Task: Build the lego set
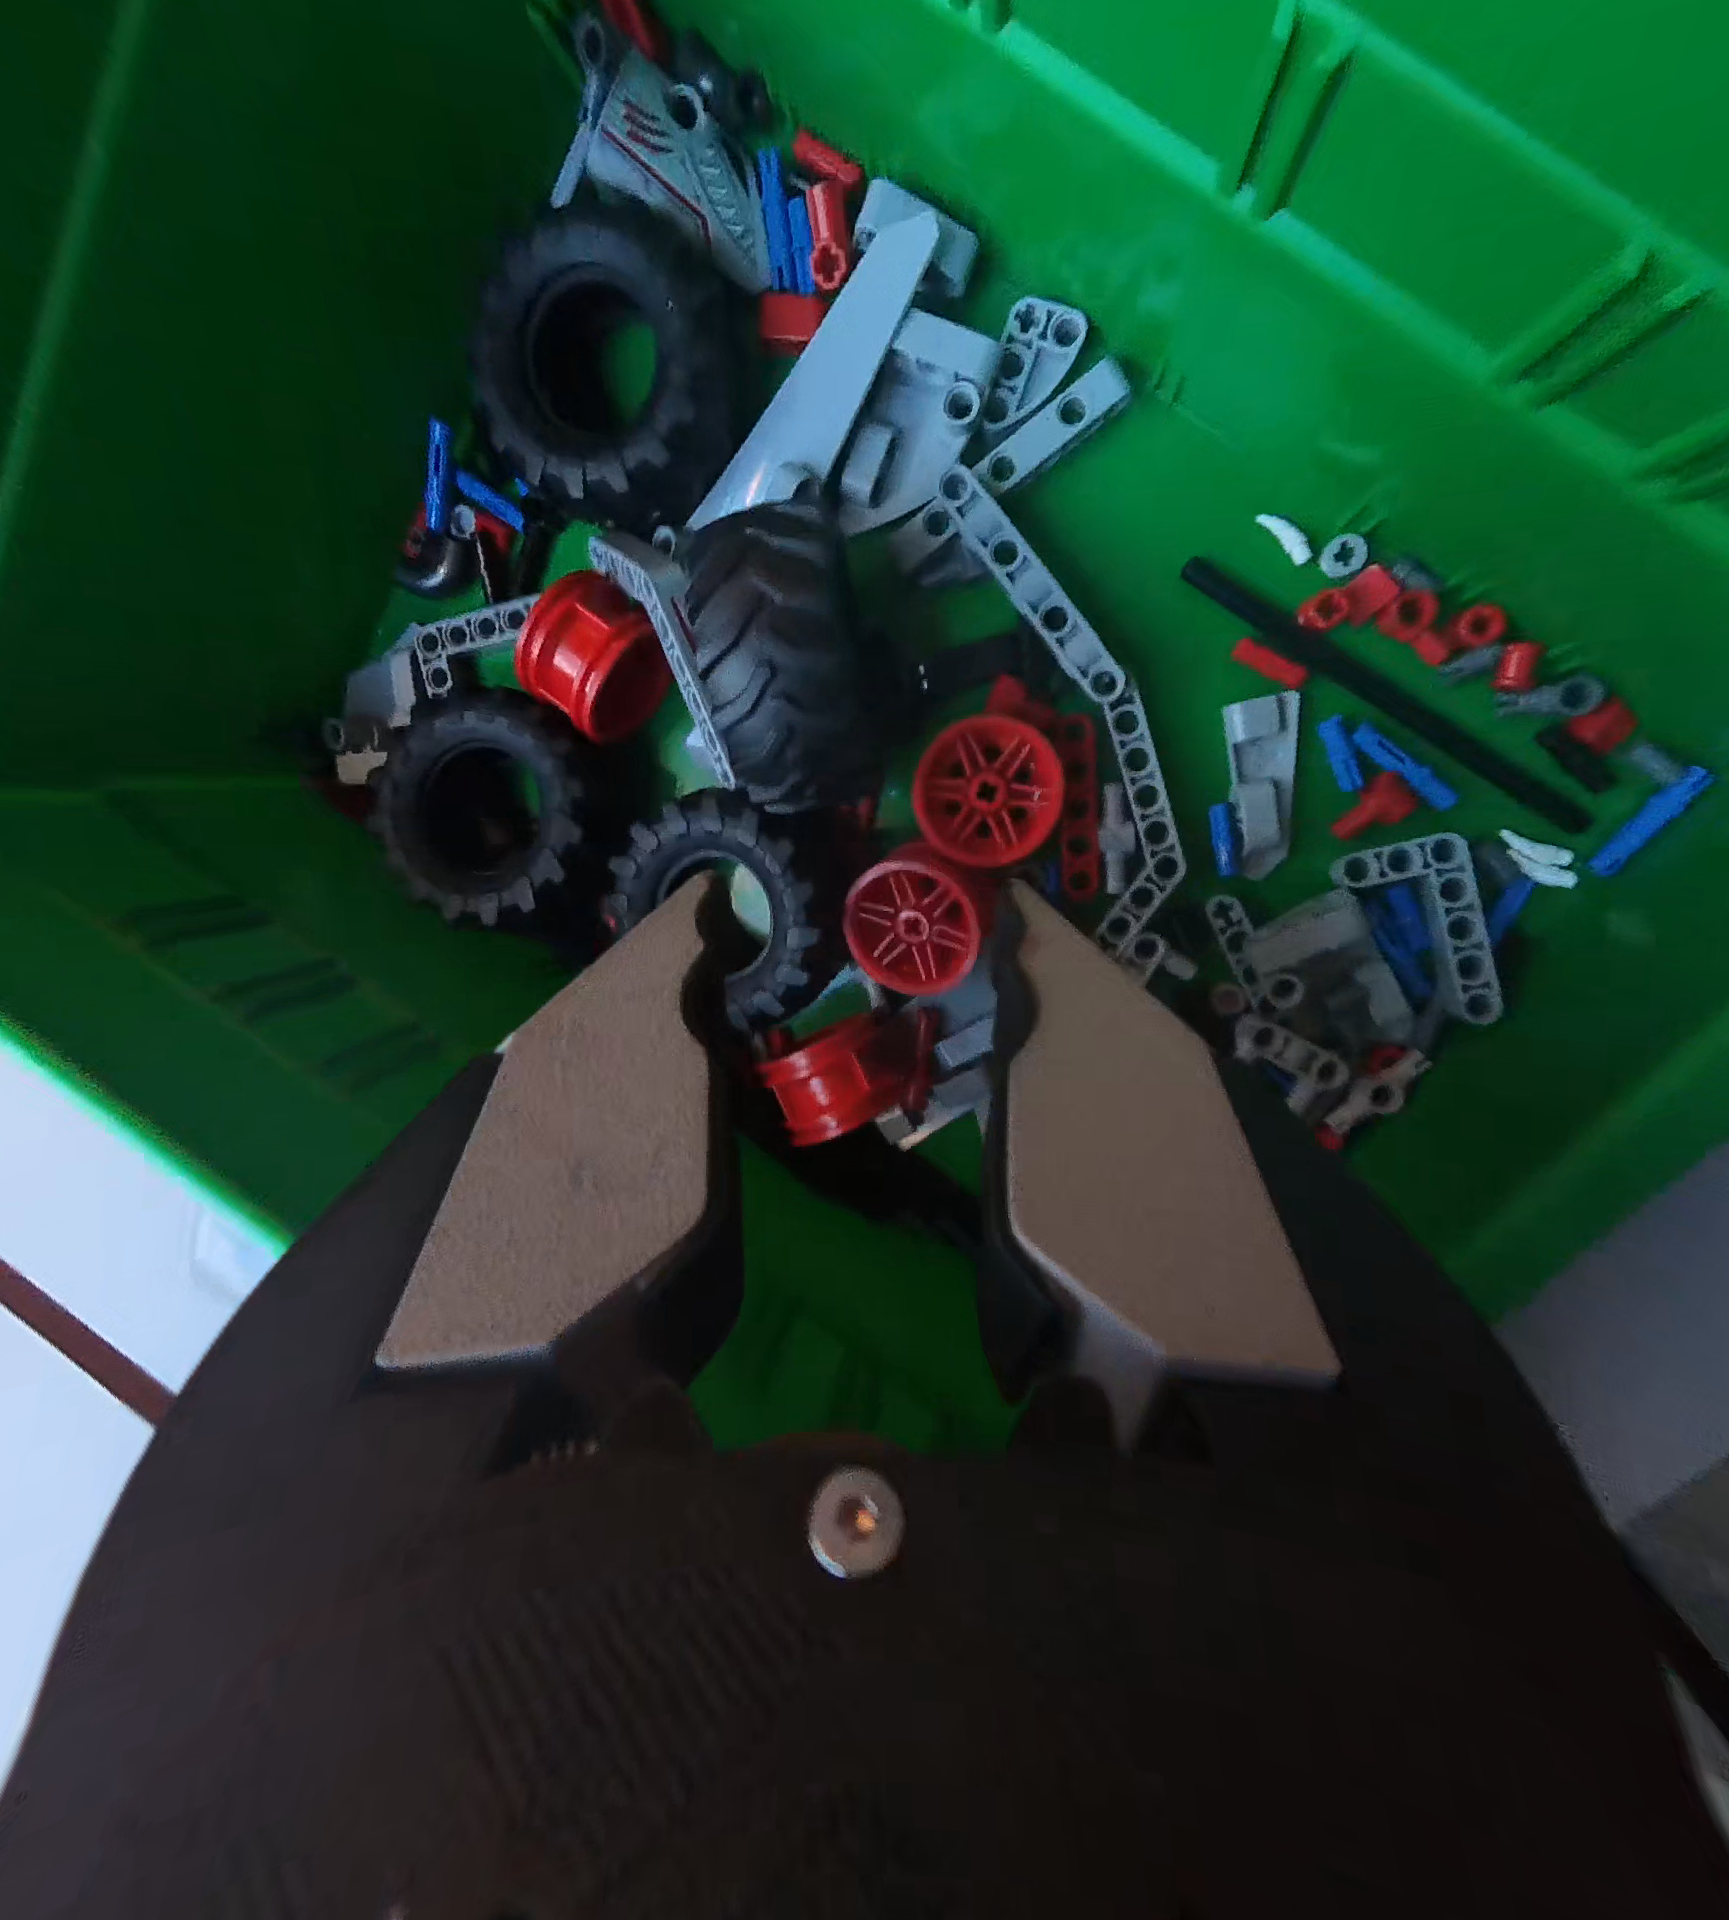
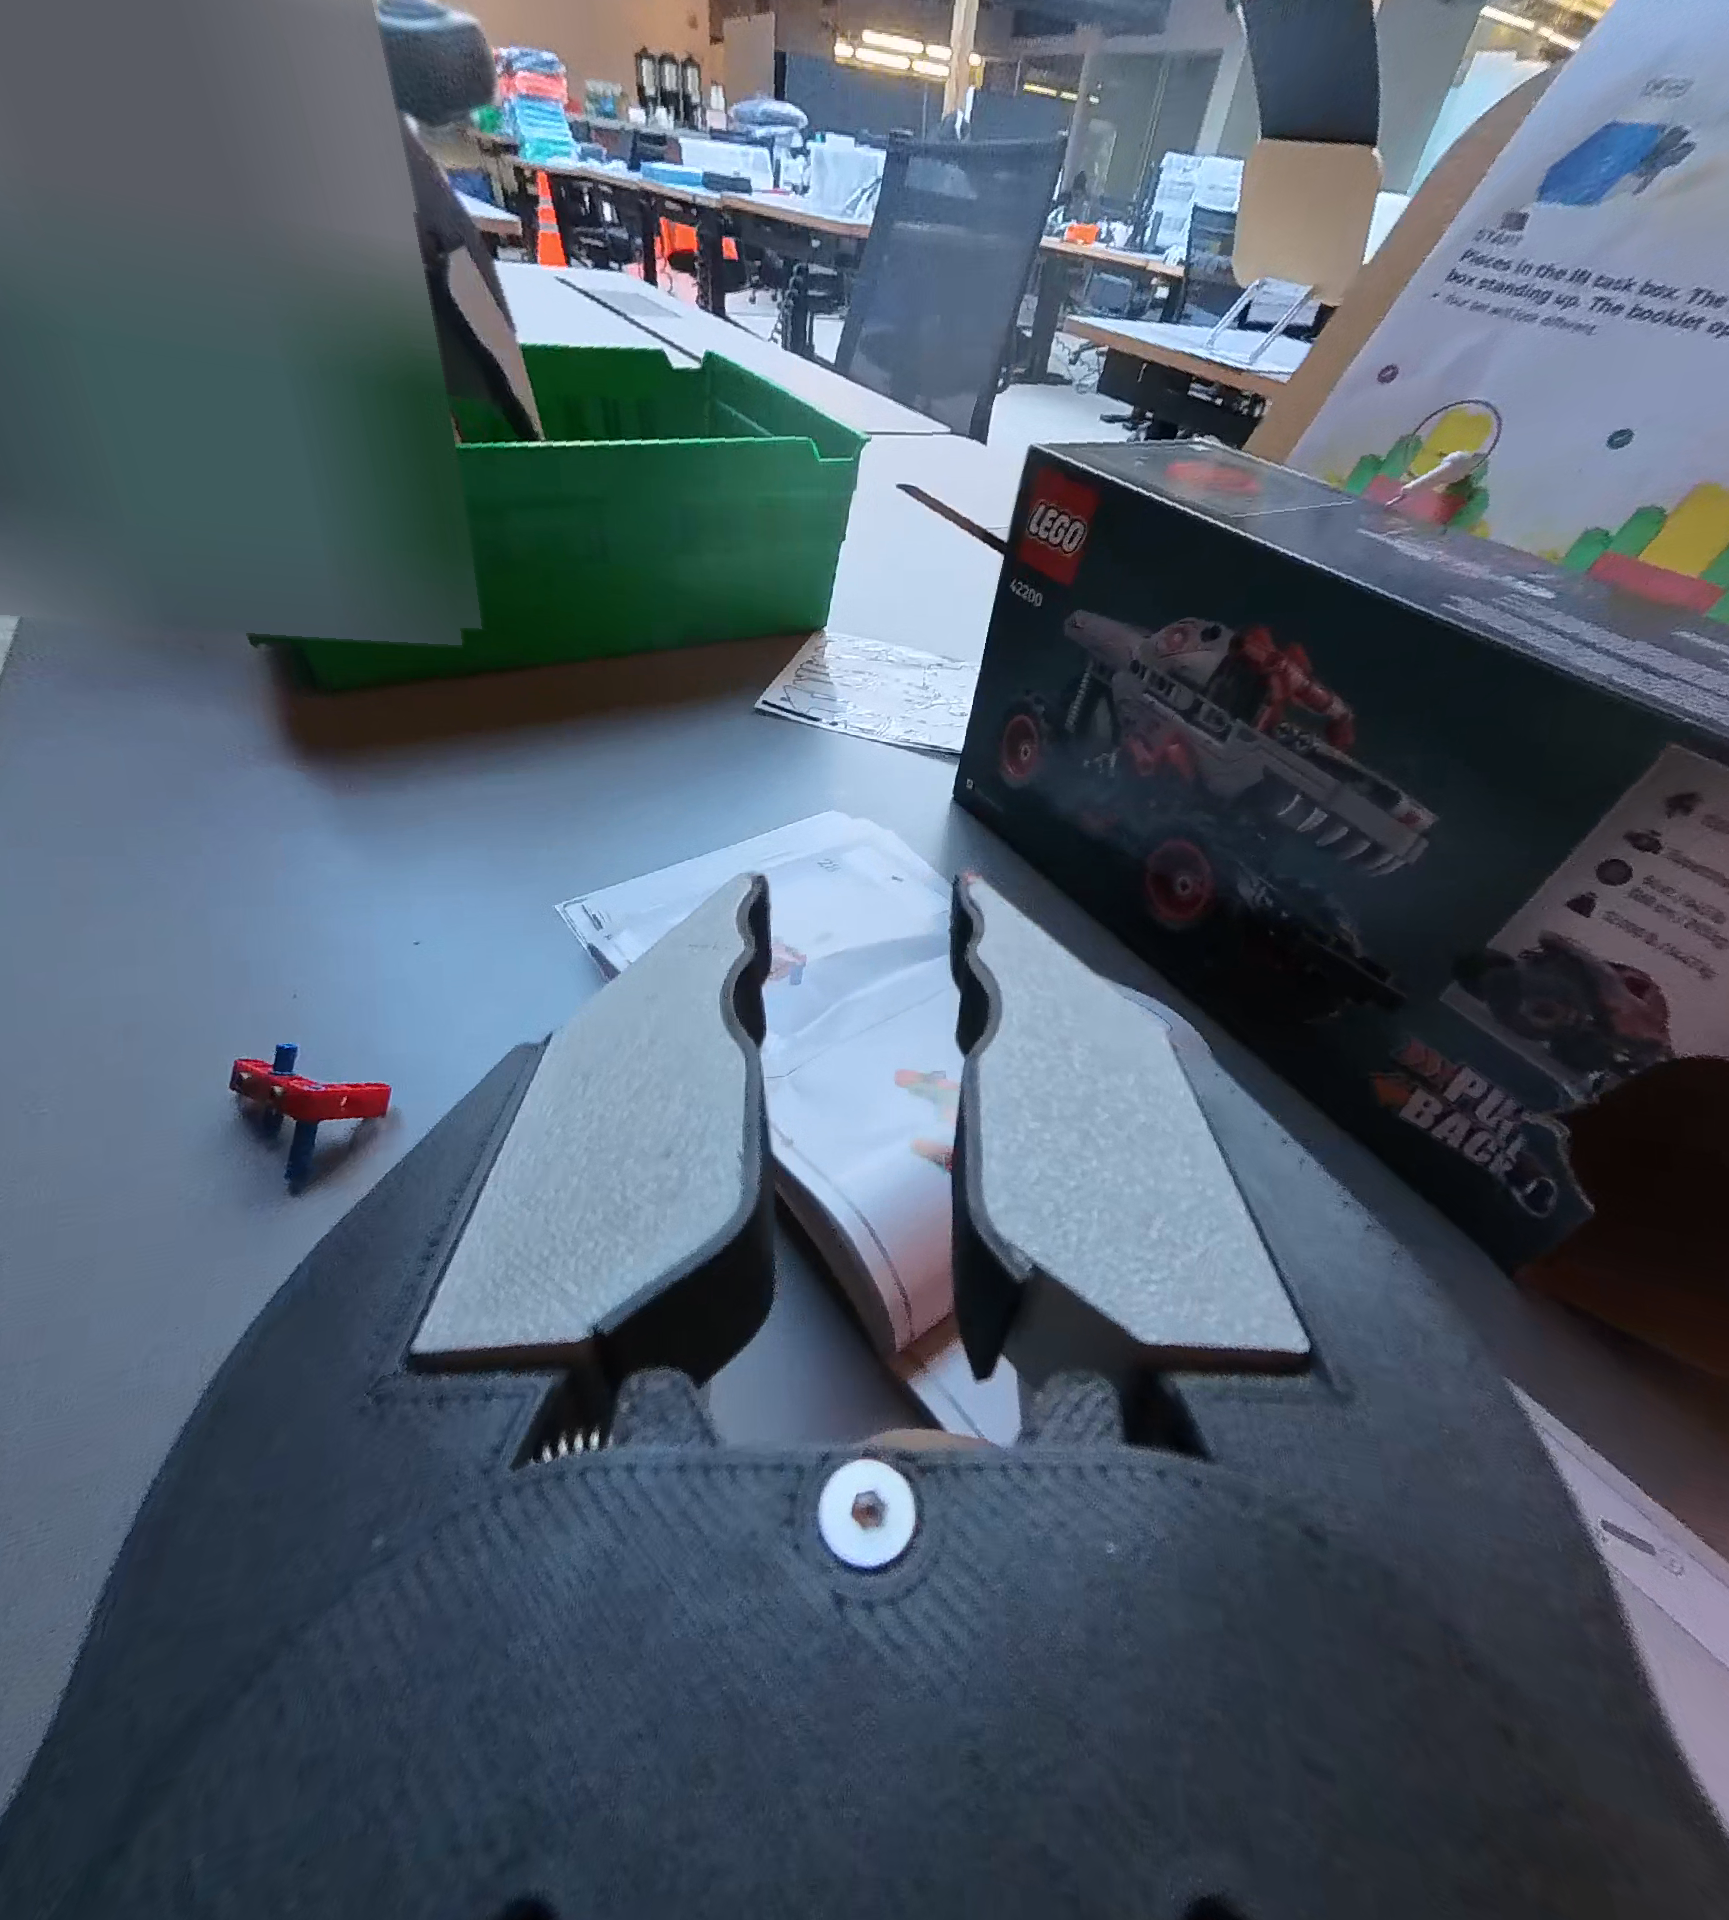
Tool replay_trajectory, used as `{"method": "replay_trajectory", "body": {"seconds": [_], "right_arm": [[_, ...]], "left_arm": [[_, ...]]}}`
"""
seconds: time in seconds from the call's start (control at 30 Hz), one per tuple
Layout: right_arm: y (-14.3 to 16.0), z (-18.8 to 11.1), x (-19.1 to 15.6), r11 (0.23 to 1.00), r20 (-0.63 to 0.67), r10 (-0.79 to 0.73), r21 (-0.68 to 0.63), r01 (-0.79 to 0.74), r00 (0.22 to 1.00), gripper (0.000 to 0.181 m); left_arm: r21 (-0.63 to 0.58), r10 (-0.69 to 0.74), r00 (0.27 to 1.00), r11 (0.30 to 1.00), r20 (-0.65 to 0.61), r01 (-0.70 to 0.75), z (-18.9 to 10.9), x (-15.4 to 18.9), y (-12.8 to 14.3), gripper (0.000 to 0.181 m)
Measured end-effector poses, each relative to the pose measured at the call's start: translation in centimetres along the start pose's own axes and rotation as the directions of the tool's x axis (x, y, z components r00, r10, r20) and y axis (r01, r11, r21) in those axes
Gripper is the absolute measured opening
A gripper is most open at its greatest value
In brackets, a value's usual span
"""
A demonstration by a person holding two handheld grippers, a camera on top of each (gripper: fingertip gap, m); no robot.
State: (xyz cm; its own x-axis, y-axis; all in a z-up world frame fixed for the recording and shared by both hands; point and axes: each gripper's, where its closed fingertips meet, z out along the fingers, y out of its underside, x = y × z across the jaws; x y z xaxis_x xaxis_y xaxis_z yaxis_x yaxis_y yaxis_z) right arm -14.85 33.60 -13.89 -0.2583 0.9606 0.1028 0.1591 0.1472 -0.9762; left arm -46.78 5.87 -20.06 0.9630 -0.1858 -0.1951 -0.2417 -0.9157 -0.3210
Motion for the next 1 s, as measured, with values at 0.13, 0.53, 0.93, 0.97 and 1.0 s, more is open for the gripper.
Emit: {"method": "replay_trajectory", "body": {"seconds": [0.13,0.53,0.93,0.97,1.0], "right_arm": [[0.1,0.2,-0.2,1.000,0.008,-0.008,-0.004,0.008,1.000,0.031],[-0.3,-0.3,-1.0,1.000,0.026,-0.029,0.002,0.029,0.999,0.027],[0.2,0.1,-1.4,0.998,0.031,-0.048,-0.032,0.048,0.998,0.025],[0.2,0.1,-1.4,0.998,0.031,-0.048,-0.031,0.049,0.998,0.024],[0.2,0.1,-1.5,0.998,0.031,-0.049,-0.030,0.049,0.998,0.024]], "left_arm": [[0.003,0.061,0.985,0.998,0.164,-0.062,0.5,-2.6,-2.0,0.040],[0.099,0.031,0.946,0.995,-0.322,0.001,1.4,1.3,-7.2,0.031],[-0.250,0.047,0.999,0.967,-0.023,-0.051,4.5,-4.5,-2.3,0.025],[-0.264,0.074,0.996,0.961,-0.054,-0.086,4.4,-4.0,-1.9,0.019],[-0.257,0.091,0.983,0.958,-0.161,-0.131,4.1,-2.2,-1.7,0.013]]}}
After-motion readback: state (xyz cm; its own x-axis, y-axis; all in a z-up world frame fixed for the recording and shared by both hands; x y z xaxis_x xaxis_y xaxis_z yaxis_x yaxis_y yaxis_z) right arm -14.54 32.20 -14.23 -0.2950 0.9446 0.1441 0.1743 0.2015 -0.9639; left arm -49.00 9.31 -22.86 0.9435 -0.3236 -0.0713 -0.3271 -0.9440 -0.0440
